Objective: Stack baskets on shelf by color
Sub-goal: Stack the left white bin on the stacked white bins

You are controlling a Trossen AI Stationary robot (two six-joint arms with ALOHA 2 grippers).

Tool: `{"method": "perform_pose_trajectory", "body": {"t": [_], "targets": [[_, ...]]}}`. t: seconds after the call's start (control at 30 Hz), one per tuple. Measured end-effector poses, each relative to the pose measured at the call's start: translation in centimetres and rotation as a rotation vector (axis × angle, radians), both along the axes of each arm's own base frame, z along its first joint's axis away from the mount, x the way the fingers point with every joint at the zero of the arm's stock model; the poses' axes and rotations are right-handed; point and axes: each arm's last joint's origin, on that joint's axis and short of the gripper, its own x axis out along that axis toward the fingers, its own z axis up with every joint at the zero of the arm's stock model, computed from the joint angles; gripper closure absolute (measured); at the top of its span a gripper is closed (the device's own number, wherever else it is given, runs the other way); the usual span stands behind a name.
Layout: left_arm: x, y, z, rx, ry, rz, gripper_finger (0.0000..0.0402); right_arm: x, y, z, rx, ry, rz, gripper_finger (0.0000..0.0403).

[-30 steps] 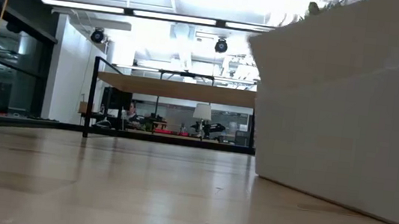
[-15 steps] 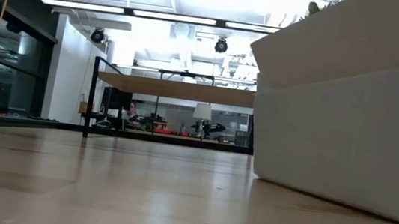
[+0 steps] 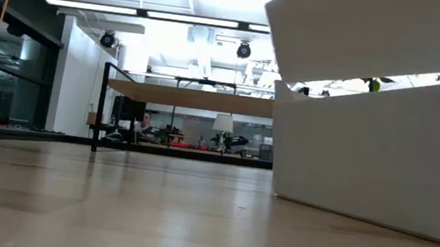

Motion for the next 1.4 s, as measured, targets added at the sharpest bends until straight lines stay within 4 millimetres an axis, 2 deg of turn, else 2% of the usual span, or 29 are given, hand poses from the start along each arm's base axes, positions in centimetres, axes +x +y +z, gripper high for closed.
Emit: {"method": "perform_pose_trajectory", "body": {"t": [0.2,0.33,0.47,0.7,0.87,1.03,1.17,1.4], "targets": [[0.0,0.0,0.0,0.000,0.000,0.000,0.0401,0.3,0.1,-0.4,0.034,0.012,0.047,0.0403],[0.0,0.0,0.0,0.000,0.000,-0.001,0.0401,0.3,-0.1,-1.7,0.119,0.046,0.093,0.0403],[0.0,0.0,0.0,0.000,0.000,-0.001,0.0401,0.0,-0.8,-3.4,0.188,-0.008,0.118,0.0403],[0.0,0.0,0.0,0.001,0.001,-0.001,0.0401,-1.8,-2.4,-6.8,0.289,-0.098,0.082,0.0403],[0.0,0.0,0.0,0.000,0.001,-0.001,0.0401,-2.8,-3.1,-8.5,0.290,-0.126,0.045,0.0403],[0.0,0.0,0.0,0.000,0.001,-0.001,0.0401,-2.8,-3.4,-8.7,0.225,-0.147,0.032,0.0398],[0.0,0.0,0.0,0.000,0.001,-0.001,0.0401,-2.6,-3.3,-8.1,0.214,-0.170,0.045,0.0364],[0.0,0.0,0.0,0.000,0.001,-0.001,0.0401,-2.5,-3.2,-7.8,0.204,-0.163,0.102,0.0263]]}}
